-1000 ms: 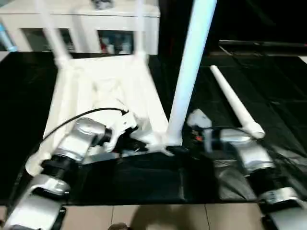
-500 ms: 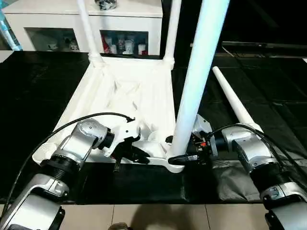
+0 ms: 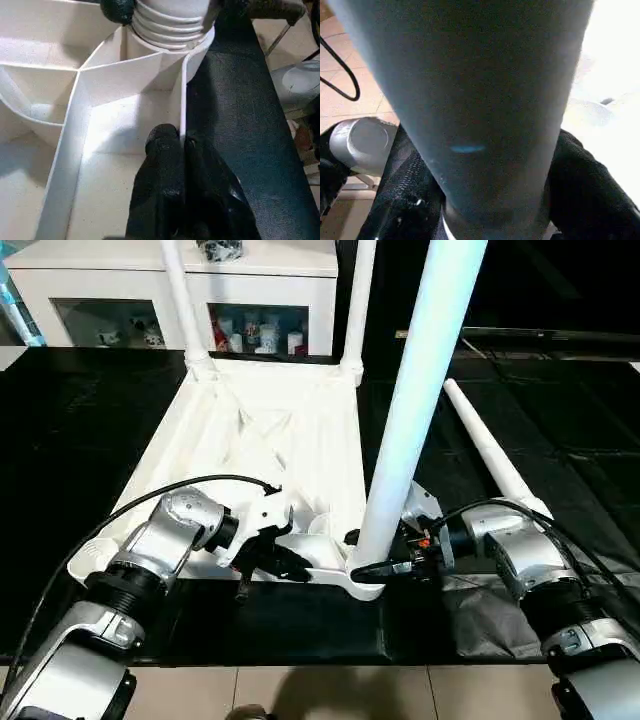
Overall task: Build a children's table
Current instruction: Rotate leg to tighten
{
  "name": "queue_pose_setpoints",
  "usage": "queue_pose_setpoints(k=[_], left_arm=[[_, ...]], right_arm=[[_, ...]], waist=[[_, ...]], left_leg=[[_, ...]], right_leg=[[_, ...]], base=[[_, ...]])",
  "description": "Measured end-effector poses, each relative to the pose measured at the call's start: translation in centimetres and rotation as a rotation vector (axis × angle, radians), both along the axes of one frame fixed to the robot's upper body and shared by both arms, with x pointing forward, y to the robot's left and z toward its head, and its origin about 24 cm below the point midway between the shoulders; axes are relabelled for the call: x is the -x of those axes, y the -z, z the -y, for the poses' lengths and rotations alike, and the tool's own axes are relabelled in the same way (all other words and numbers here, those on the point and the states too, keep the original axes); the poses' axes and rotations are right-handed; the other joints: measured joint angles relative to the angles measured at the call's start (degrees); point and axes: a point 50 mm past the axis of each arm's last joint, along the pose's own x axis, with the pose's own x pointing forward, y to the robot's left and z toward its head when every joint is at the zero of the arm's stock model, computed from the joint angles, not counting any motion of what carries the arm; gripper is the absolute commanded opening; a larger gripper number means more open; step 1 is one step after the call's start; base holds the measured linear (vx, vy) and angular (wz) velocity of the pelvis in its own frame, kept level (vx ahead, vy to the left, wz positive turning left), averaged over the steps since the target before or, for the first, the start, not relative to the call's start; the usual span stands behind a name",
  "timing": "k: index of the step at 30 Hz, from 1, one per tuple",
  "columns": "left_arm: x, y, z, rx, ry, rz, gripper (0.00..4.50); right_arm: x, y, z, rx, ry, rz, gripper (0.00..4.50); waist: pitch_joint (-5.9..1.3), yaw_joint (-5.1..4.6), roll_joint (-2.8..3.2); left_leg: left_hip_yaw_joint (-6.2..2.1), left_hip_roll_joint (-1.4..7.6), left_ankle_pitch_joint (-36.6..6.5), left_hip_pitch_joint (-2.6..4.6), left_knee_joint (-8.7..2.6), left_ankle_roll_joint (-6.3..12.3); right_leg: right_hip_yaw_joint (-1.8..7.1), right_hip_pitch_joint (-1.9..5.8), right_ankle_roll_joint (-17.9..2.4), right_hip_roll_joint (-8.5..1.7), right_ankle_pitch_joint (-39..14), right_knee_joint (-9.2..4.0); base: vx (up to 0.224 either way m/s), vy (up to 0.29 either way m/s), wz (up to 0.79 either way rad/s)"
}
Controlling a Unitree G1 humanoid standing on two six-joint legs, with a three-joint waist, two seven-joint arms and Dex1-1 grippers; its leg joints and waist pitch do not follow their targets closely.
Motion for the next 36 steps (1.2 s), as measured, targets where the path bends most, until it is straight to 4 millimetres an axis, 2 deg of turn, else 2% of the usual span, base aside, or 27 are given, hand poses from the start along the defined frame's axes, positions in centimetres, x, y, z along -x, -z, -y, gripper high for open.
queue_pose_setpoints(k=[6, 10, 14, 18, 24, 29, 32, 34, 35, 36], left_arm=[[0.0, 0.3, 0.3, 0.021, -0.038, -0.039, 0.00], [-0.1, 0.4, 0.3, 0.035, -0.084, -0.046, 0.00], [-0.4, 0.6, 0.5, 0.050, -0.150, -0.039, 0.00], [-1.5, 0.7, 1.4, 0.072, -0.341, -0.030, 0.00], [-3.1, 0.5, 4.1, 0.092, -0.621, 0.020, 0.00], [-3.7, 0.4, 5.6, 0.096, -0.740, 0.057, 0.00], [-3.9, 0.3, 6.2, 0.093, -0.758, 0.071, 0.00], [-3.9, 0.3, 6.2, 0.092, -0.759, 0.072, 0.00], [-3.9, 0.3, 6.2, 0.090, -0.763, 0.074, 0.00], [-4.0, 0.3, 6.1, 0.090, -0.776, 0.078, 0.00]], right_arm=[[0.6, 0.5, 0.0, -0.044, 0.053, -0.009, 2.51], [0.7, 1.0, 0.0, -0.090, 0.143, -0.032, 2.51], [0.4, 1.2, 0.0, -0.105, 0.253, -0.035, 2.50], [-1.1, 1.4, -0.6, -0.125, 0.534, -0.008, 2.50], [-4.4, 1.2, -2.4, -0.147, 0.980, -0.032, 2.49], [-6.0, 0.7, -4.0, -0.130, 1.188, -0.033, 2.49], [-6.3, 0.7, -4.3, -0.125, 1.244, -0.024, 2.49], [-6.3, 0.7, -4.3, -0.134, 1.254, -0.031, 3.05], [-6.3, 0.7, -4.4, -0.147, 1.259, -0.041, 3.05], [-6.2, 0.6, -4.7, -0.170, 1.263, -0.056, 3.28]], waist=[[-0.01, 0.10, 0.02], [-0.02, -0.29, 0.05], [-0.02, -1.09, 0.07], [-0.10, -2.83, 0.24], [-0.13, -4.37, 0.35], [-0.13, -4.39, 0.35], [-0.13, -4.14, 0.35], [-0.13, -4.12, 0.35], [-0.13, -4.17, 0.35], [-0.12, -4.38, 0.37]], left_leg=[[-0.01, 0.00, -0.06, 0.06, 0.06, -0.08], [-0.01, 0.00, -0.05, 0.10, 0.10, -0.12], [0.00, 0.02, -0.02, 0.17, 0.12, -0.17], [0.03, 0.02, 0.02, 0.24, 0.12, -0.23], [0.07, 0.02, 0.03, 0.13, -0.04, -0.24], [0.09, 0.00, 0.11, 0.01, -0.11, 0.14], [0.15, -0.02, 0.00, -0.03, -0.11, 0.31], [0.18, -0.03, -0.01, -0.03, -0.11, 0.33], [0.18, -0.03, -0.01, -0.02, -0.11, 0.34], [0.18, -0.02, 0.00, 0.02, -0.10, 0.33]], right_leg=[[0.00, 0.07, -0.02, -0.01, 0.02, 0.01], [0.00, 0.10, -0.06, -0.01, 0.13, 0.01], [0.00, 0.11, -0.05, -0.01, 0.23, 0.01], [0.01, 0.13, -0.08, -0.03, 0.26, 0.04], [0.01, -0.05, -0.07, -0.01, 0.25, 0.01], [0.00, -0.09, -0.04, -0.02, 0.18, -0.19], [0.01, -0.10, -0.05, -0.05, 0.14, -0.28], [0.01, -0.10, -0.05, -0.06, 0.14, -0.28], [0.01, -0.10, -0.05, -0.06, 0.14, -0.26], [0.02, -0.10, -0.05, -0.06, 0.15, -0.22]], base=[[0.000, 0.000, 0.00], [0.000, 0.000, 0.00], [0.000, 0.000, 0.00], [0.000, 0.000, 0.00], [0.000, 0.000, 0.00], [0.000, 0.000, 0.00], [0.000, 0.000, 0.00], [0.000, 0.000, 0.00], [0.000, 0.000, 0.00], [0.000, 0.000, 0.00]])
